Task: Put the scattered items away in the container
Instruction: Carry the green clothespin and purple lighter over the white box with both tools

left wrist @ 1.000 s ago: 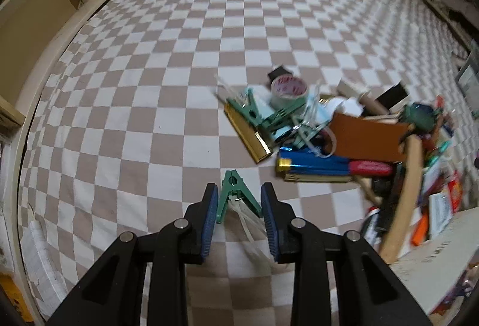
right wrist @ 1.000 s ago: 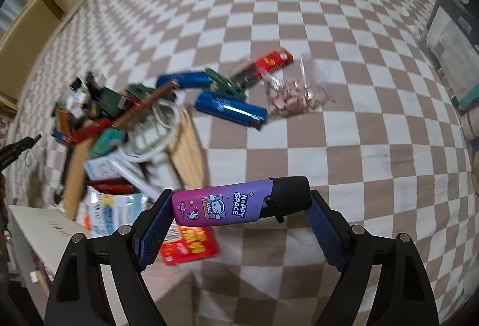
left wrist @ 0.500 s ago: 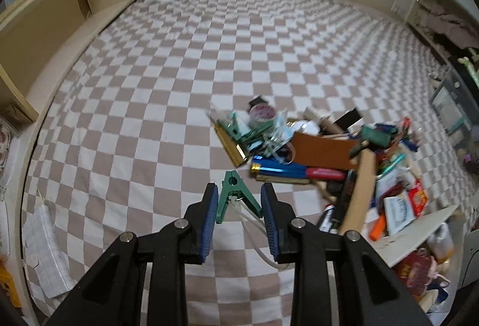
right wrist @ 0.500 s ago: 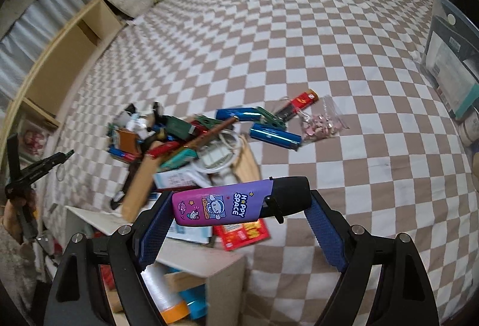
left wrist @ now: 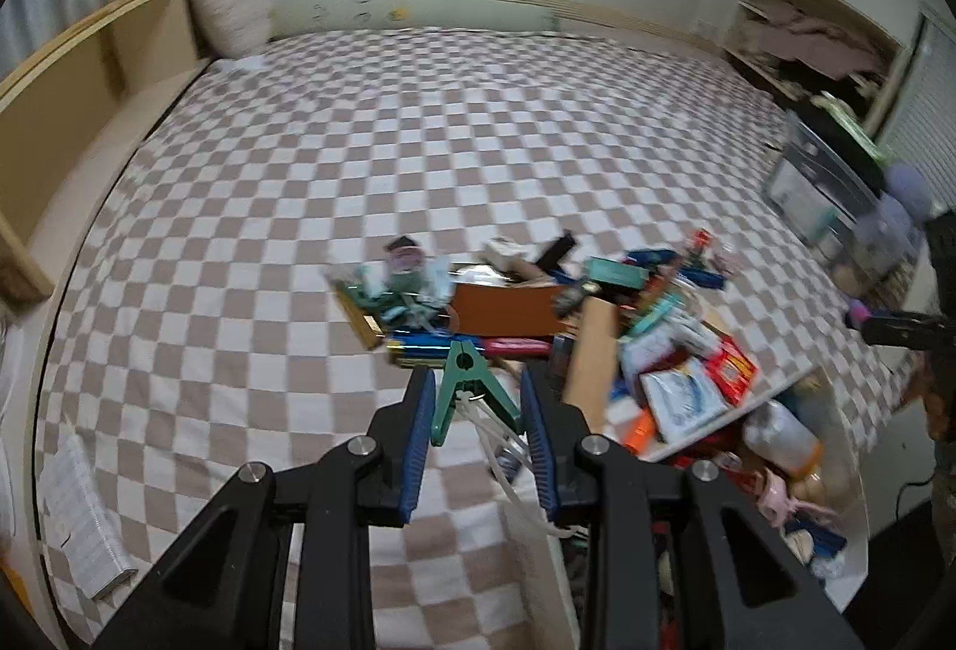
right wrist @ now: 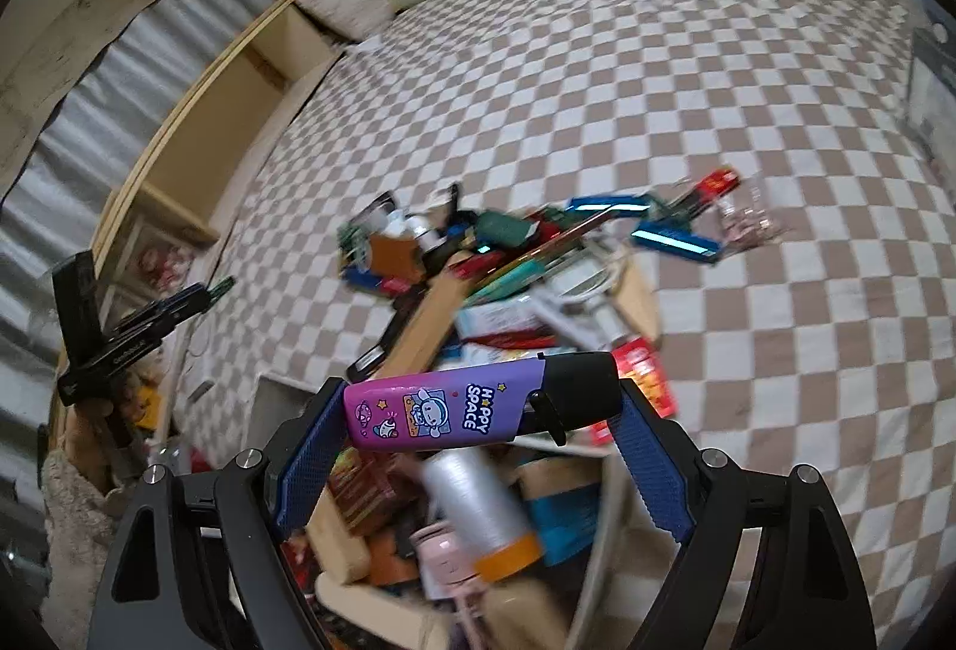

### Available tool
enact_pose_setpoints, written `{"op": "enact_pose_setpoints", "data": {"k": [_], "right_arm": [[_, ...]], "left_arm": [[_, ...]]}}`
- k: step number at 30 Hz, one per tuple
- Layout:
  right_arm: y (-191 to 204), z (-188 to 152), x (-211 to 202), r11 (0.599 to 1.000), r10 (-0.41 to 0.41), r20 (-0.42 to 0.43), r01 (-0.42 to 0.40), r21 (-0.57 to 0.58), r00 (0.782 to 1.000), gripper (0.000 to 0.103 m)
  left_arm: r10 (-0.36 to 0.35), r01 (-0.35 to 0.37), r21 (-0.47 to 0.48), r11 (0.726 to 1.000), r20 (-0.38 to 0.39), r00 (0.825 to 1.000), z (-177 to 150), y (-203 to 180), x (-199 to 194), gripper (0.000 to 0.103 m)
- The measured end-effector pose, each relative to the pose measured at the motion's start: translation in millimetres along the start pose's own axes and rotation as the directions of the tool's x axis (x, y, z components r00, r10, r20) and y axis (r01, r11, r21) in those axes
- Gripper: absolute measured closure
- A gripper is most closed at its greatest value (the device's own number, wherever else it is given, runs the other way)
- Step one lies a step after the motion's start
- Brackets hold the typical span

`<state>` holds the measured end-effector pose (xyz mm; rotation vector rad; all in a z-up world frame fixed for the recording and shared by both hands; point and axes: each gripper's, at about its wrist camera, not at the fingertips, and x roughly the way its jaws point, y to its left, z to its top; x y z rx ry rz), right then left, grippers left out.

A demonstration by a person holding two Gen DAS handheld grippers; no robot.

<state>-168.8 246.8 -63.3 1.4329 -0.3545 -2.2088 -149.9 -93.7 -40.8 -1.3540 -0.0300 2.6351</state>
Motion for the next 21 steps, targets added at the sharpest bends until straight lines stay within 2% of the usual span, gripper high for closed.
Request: {"op": "enact_pose_setpoints", "data": {"k": [5, 11, 16, 21], "right_arm": [[23.2, -10.8, 5.7, 0.999, 0.024, -0.031, -0.025, -0.032, 0.999, 0.017], [42.6, -16.1, 18.6, 0.998, 0.063, -0.051, -0.063, -0.015, 0.997, 0.017], [47.8, -21.0, 19.5, 0.994, 0.109, -0.043, -0.108, 0.032, 0.993, 0.017], [50.1, -27.5, 18.3, 0.986, 0.154, -0.039, -0.15, 0.077, 0.987, 0.017]], "left_arm": [[-0.068, 0.067, 0.074, 0.995, 0.011, 0.998, -7.0, -32.2, -13.2, 0.073], [-0.127, 0.124, 0.135, 0.983, 0.017, 0.992, -14.9, -57.5, -26.8, 0.073], [-0.118, 0.12, 0.177, 0.977, -0.023, 0.993, -24.6, -70.3, -21.4, 0.073], [-0.078, 0.097, 0.237, 0.967, -0.089, 0.993, -37.2, -79.4, -2.2, 0.073]]}}
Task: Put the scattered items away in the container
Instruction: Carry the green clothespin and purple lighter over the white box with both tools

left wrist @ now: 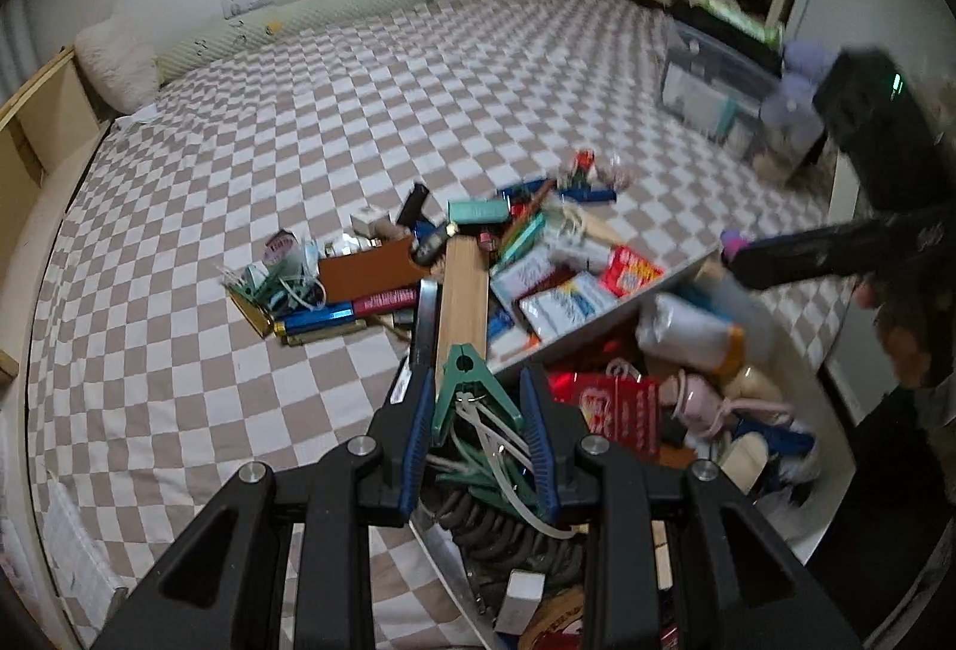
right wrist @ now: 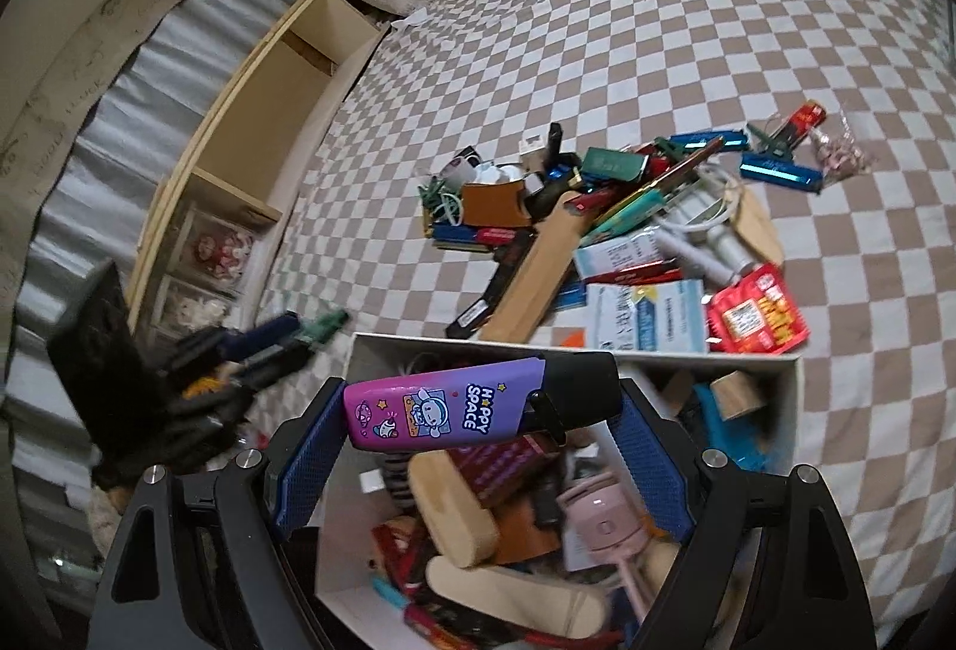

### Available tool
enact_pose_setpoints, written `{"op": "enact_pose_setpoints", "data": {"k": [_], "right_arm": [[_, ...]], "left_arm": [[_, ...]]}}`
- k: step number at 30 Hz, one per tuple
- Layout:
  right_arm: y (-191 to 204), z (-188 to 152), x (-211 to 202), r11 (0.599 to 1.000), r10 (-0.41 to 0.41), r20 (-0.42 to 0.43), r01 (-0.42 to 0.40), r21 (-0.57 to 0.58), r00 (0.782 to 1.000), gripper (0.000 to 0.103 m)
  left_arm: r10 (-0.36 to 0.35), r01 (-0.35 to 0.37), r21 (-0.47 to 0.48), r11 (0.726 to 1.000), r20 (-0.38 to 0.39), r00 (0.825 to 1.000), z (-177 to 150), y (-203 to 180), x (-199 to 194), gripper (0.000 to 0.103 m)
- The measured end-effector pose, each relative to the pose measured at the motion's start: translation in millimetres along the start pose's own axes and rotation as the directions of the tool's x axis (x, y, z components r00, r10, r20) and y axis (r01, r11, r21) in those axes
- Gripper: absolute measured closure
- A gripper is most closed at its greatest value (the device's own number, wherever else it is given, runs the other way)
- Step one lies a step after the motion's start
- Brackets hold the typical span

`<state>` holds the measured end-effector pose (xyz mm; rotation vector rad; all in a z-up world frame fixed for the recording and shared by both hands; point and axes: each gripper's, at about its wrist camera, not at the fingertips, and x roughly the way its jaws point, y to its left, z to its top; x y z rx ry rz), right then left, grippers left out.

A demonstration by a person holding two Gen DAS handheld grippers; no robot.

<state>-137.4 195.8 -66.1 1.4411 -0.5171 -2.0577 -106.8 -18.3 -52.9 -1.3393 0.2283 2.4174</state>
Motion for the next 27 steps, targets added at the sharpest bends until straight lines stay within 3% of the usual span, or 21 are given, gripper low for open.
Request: {"op": "enact_pose_setpoints", "data": {"k": [7, 20, 22, 24, 27], "right_arm": [[-5.2, -9.7, 14.2, 0.992, 0.077, -0.031, -0.074, 0.104, 0.997, 0.017], [-19.2, -15.4, 56.1, 0.95, 0.162, -0.091, -0.131, 0.283, 0.983, 0.017], [-22.3, -16.0, 59.8, 0.944, 0.161, -0.098, -0.125, 0.305, 0.982, 0.017], [-24.4, -16.6, 62.6, 0.939, 0.159, -0.101, -0.119, 0.324, 0.982, 0.017], [-25.9, -17.7, 66.9, 0.931, 0.164, -0.105, -0.119, 0.346, 0.981, 0.017]], "left_arm": [[0.064, -0.055, 0.086, 0.995, -0.105, 0.992, -14.1, -6.5, 33.9, 0.073], [0.079, -0.059, 0.131, 0.99, -0.153, 0.985, -23.1, -8.0, 48.6, 0.073], [0.079, -0.059, 0.132, 0.989, -0.152, 0.985, -23.6, -7.6, 48.7, 0.068], [0.077, -0.057, 0.134, 0.989, -0.15, 0.986, -23.8, -7.8, 48.2, 0.052], [0.074, -0.054, 0.139, 0.989, -0.148, 0.986, -23.8, -8.4, 47.6, 0.051]]}}
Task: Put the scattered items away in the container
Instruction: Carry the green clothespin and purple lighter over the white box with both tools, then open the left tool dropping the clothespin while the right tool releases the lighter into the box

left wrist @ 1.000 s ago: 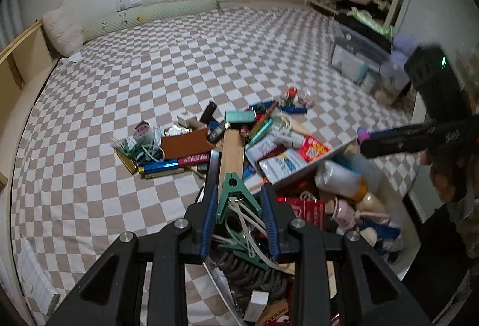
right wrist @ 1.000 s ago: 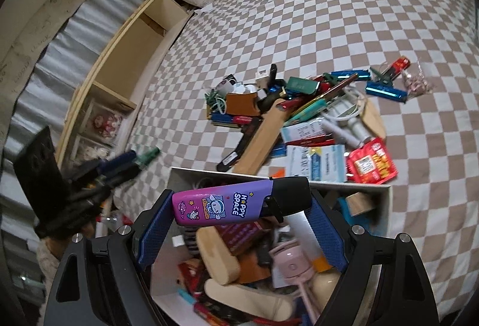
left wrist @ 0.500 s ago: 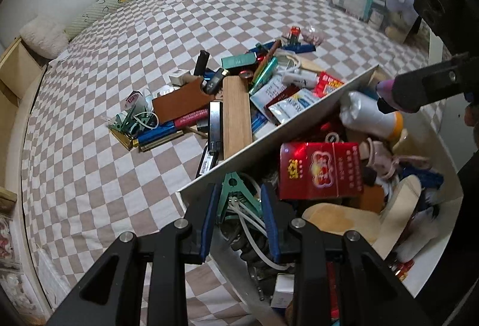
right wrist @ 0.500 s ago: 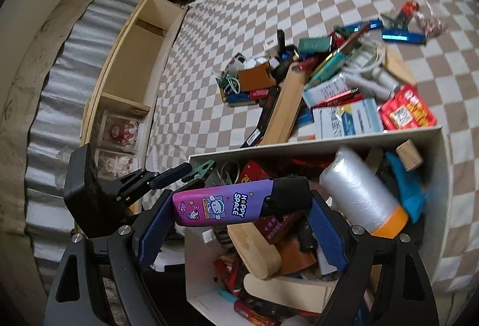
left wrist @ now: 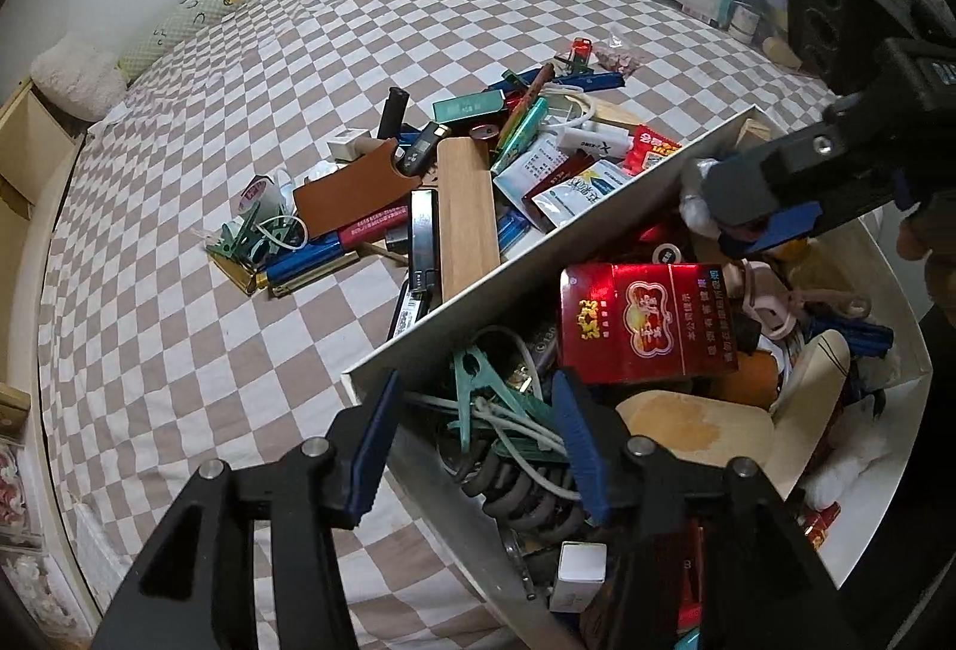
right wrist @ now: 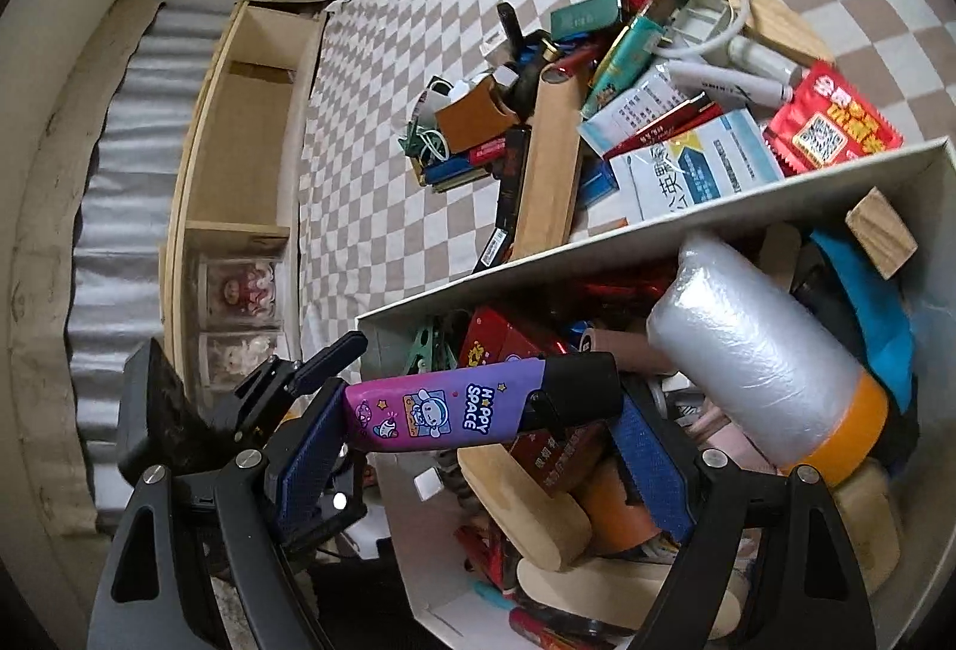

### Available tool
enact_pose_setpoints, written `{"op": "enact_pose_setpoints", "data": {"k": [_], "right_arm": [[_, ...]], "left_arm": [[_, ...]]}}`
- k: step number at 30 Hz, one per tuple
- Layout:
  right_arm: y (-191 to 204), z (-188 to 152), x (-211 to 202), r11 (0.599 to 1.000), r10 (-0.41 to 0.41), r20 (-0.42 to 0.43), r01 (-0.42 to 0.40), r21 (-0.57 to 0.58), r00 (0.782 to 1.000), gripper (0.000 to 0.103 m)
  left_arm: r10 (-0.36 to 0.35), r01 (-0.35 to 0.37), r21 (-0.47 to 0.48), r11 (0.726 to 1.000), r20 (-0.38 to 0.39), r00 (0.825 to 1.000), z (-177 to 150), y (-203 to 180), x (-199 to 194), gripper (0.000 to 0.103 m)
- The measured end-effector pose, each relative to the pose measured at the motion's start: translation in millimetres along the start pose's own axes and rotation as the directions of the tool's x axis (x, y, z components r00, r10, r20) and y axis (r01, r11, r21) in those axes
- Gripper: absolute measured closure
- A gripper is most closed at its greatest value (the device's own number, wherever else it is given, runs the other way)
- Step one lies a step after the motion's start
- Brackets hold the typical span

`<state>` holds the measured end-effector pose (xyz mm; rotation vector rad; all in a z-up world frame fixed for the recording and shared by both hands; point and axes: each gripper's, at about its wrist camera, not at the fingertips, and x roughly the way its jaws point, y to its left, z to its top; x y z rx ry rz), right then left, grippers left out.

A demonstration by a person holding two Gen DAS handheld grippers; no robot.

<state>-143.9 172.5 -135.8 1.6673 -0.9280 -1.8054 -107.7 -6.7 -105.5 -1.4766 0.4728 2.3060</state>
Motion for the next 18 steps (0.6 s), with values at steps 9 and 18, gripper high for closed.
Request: {"op": "enact_pose_setpoints", "data": {"k": [9, 18], "right_arm": [[-14.4, 2.7, 6.5, 0.993, 0.022, 0.003, -0.022, 0.12, 1.0, 0.017], [-27.2, 3.0, -1.2, 0.974, 0.001, 0.046, -0.011, 0.228, 0.999, 0.003]], "left_arm": [[-0.011, 0.011, 0.022, 1.0, 0.002, 1.0, 0.0, -5.4, -2.2, 0.051], [-0.003, 0.002, 0.029, 1.0, 0.011, 1.0, -3.3, -4.0, -4.4, 0.041]]}}
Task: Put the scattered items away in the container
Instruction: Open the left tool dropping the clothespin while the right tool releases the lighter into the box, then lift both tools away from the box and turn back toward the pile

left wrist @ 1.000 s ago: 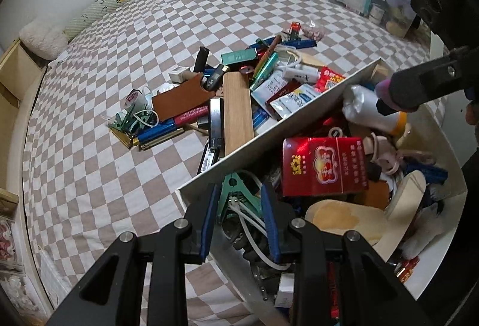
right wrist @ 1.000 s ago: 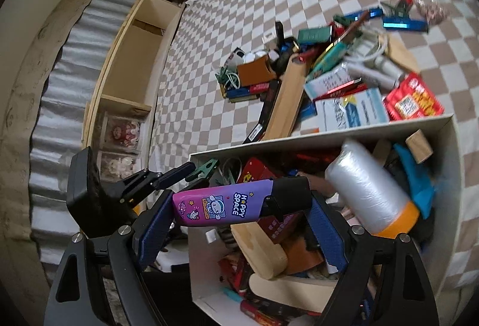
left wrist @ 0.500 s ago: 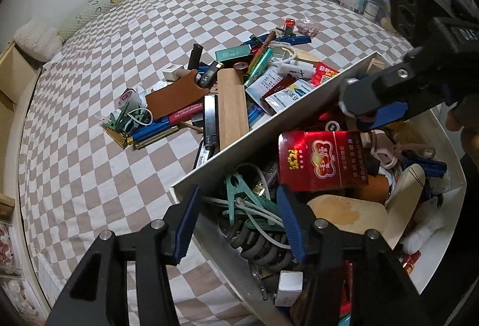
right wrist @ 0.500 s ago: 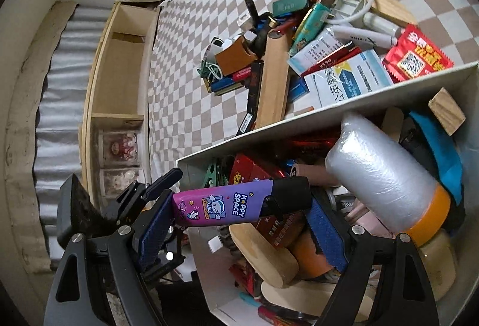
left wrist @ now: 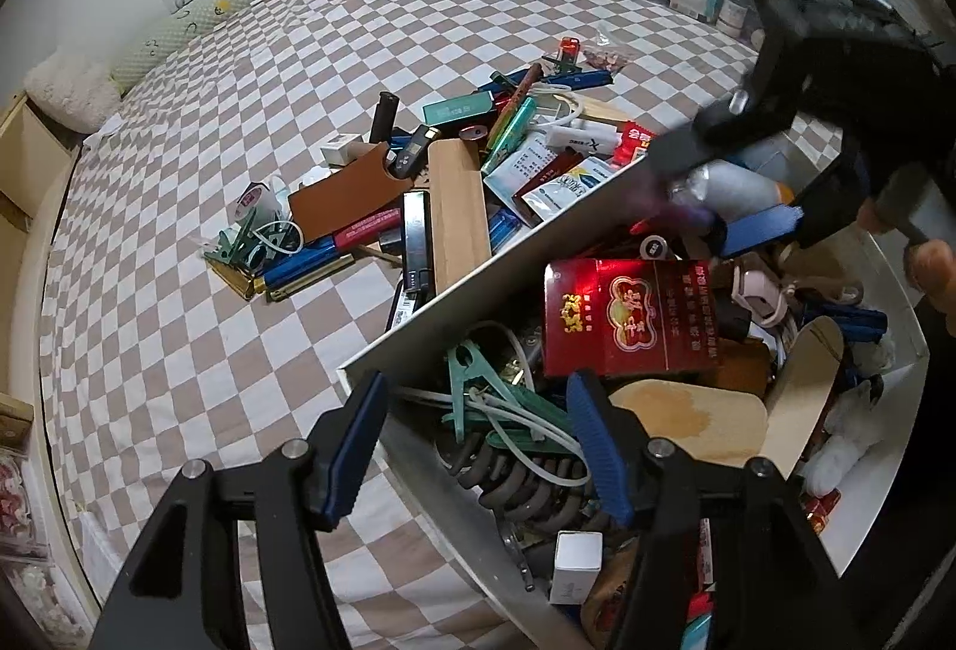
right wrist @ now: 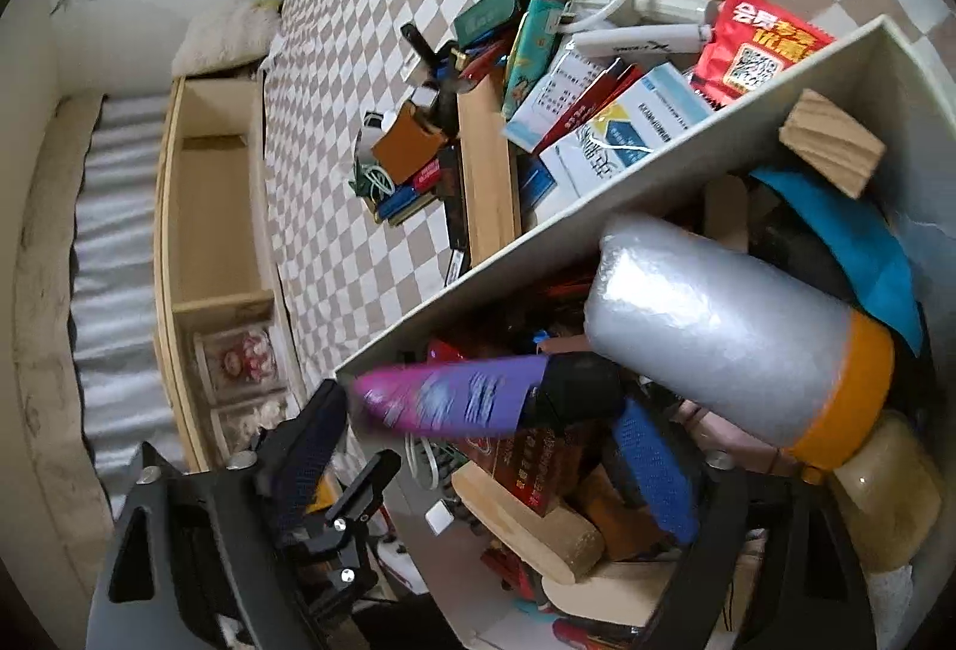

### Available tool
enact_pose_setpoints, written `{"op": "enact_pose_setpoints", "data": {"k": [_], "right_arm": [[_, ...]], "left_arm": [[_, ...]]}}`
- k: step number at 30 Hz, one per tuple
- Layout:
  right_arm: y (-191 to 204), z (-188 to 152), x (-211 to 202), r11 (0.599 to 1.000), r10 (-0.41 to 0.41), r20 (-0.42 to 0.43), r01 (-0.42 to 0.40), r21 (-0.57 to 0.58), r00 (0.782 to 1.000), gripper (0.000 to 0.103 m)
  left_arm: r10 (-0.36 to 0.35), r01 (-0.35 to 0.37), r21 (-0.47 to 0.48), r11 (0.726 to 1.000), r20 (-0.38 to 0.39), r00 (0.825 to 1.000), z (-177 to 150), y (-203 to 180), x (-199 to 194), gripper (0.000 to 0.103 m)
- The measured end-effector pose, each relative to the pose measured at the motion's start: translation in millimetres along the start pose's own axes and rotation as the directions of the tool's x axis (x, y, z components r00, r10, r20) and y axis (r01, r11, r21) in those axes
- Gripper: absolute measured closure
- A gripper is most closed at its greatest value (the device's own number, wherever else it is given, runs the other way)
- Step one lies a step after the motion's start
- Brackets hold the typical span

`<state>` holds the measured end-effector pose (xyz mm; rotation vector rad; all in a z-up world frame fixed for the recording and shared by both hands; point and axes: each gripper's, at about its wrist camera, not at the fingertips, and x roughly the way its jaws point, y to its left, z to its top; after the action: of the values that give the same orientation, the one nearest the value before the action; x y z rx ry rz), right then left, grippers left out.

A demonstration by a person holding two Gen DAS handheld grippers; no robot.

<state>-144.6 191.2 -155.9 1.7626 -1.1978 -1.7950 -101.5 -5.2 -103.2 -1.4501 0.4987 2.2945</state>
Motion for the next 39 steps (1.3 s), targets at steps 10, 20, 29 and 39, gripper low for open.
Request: {"op": "enact_pose_setpoints", "data": {"k": [10, 20, 29, 39], "right_arm": [[2.2, -1.4, -7.6, 1.0, 0.002, -0.009, -0.002, -0.022, 1.0, 0.0], [39.2, -7.7, -14.2, 0.98, 0.069, -0.03, -0.073, -0.184, 0.997, 0.0], [39.4, 5.0, 10.3, 0.983, -0.002, -0.033, -0.004, -0.185, 0.999, 0.0], [40.1, 17.4, 15.1, 0.981, -0.029, -0.021, 0.025, -0.19, 0.999, 0.0]], "left_arm": [[0.002, -0.002, 0.008, 1.0, 0.008, 1.0, 1.5, -1.5, -0.4, 0.041], [0.0, 0.0, 0.016, 1.0, 0.016, 1.0, 3.0, -3.2, -2.7, 0.041], [-0.005, 0.005, 0.024, 1.0, 0.005, 1.0, 1.3, -3.4, -2.0, 0.04], [-0.006, 0.006, 0.02, 1.0, -0.001, 1.0, 0.2, -1.0, 0.5, 0.04]]}}
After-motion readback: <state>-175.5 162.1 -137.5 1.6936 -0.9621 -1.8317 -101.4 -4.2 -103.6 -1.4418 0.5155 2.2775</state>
